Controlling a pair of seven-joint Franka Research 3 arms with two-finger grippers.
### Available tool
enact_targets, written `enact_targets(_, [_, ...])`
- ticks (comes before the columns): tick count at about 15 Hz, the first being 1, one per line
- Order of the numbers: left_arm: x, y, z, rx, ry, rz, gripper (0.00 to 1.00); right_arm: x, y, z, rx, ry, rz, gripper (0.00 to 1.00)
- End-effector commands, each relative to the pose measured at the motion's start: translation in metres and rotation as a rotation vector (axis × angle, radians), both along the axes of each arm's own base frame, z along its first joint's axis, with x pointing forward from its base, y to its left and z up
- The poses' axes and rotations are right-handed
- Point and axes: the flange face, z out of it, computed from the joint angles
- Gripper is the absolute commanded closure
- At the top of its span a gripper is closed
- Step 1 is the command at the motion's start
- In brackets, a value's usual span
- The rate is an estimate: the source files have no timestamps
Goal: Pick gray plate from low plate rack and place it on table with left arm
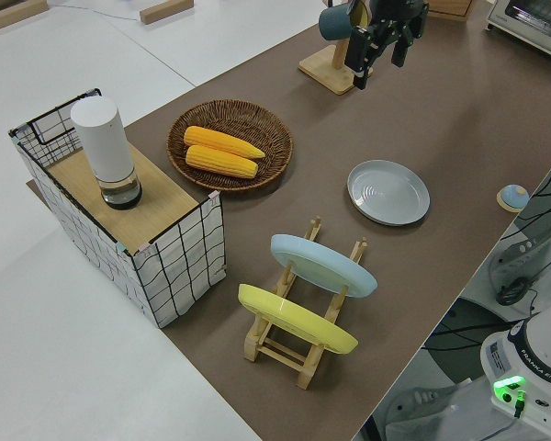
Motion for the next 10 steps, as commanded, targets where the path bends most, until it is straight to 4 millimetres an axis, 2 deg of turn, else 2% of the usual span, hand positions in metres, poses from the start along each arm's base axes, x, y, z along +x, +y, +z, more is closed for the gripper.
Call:
enact_targets(1, [-0.001,-0.004,-0.008,0.031,0.017,0.007,0.01,-0.002,-0.001,0.004,-0.002,0.004,-0.014,0.017])
enact_targets(10, [0.003,-0.003,-0.018,0.023,0.013,-0.037,0.01,-0.002,-0.001,0.004,-0.003,0.002,-0.014,0.017])
